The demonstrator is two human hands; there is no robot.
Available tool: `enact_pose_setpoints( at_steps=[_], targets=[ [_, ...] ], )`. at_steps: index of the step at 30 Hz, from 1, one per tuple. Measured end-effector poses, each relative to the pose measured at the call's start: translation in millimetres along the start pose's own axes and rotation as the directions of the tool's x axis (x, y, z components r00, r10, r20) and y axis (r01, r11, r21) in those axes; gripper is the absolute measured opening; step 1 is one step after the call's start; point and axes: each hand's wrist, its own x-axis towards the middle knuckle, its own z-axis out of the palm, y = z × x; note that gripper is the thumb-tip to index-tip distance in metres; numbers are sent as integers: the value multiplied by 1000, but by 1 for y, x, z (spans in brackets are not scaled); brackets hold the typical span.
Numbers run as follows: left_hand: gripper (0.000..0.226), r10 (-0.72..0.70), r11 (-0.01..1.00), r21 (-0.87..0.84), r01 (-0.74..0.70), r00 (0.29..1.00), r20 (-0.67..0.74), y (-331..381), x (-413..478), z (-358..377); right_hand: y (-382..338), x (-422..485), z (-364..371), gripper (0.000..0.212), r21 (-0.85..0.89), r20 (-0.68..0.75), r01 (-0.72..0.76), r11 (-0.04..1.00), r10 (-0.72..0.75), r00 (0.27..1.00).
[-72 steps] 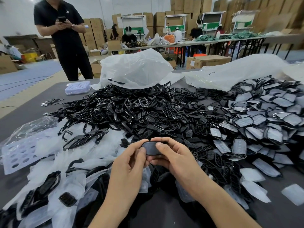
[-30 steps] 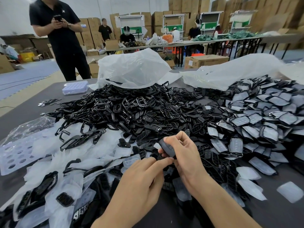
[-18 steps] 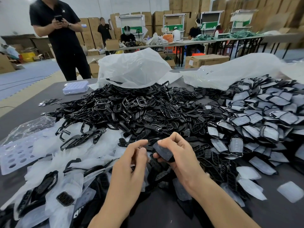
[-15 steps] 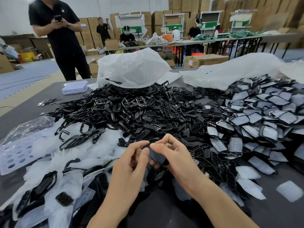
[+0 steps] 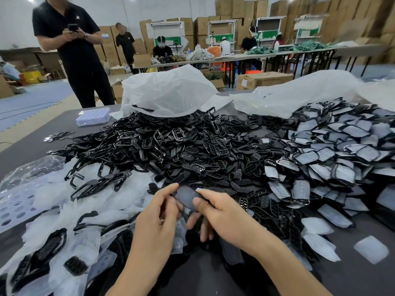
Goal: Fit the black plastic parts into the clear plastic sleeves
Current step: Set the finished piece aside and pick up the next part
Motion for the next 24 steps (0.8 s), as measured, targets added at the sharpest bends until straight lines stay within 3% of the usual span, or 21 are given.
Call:
enact_pose_setpoints(
  at_steps=[2, 4, 6, 9, 11, 12, 15, 18, 20, 22, 24],
  targets=[
    [28, 27, 1000, -1, -27, 1000, 14, 0, -2, 0, -5, 1, -9, 21, 8, -152, 6, 1000, -5, 988],
    [29, 62, 996, 65, -66, 996, 61, -2, -3, -2, -10, 1, -28, 20, 98, -399, 58, 993, -14, 917],
    [31, 111, 978, 159, -135, 982, 151, -5, -5, -2, -12, -3, -54, 23, 244, -648, 192, 951, 13, 762],
    [31, 227, 870, 367, -330, 928, 296, -5, -9, 1, -8, -14, -86, 62, 339, -857, 337, 878, 140, 496],
    [35, 295, 758, 463, -459, 875, 385, -4, -12, 4, -4, -17, -92, 70, 350, -894, 351, 868, 198, 402],
    [40, 317, 713, 484, -507, 849, 423, -5, -13, 5, -4, -17, -91, 69, 342, -897, 336, 878, 198, 395],
    [55, 324, 590, 580, -563, 822, 468, -7, -13, 6, -5, -9, -75, 61, 261, -859, 242, 934, 110, 501],
    [56, 276, 523, 710, -471, 882, 382, -10, -6, 1, -2, -3, -51, 57, 15, -734, 66, 998, -34, 678],
    [53, 219, 515, 772, -373, 928, 302, -12, 1, -2, 2, -1, -37, 53, -193, -596, -18, 981, -103, 796],
    [52, 163, 536, 791, -296, 955, 247, -13, 5, -4, 11, 0, -26, 51, -464, -413, -87, 881, -129, 902],
    [51, 150, 550, 788, -275, 962, 230, -14, 6, -2, 18, 1, -18, 50, -725, -239, -120, 678, -84, 967]
  ],
)
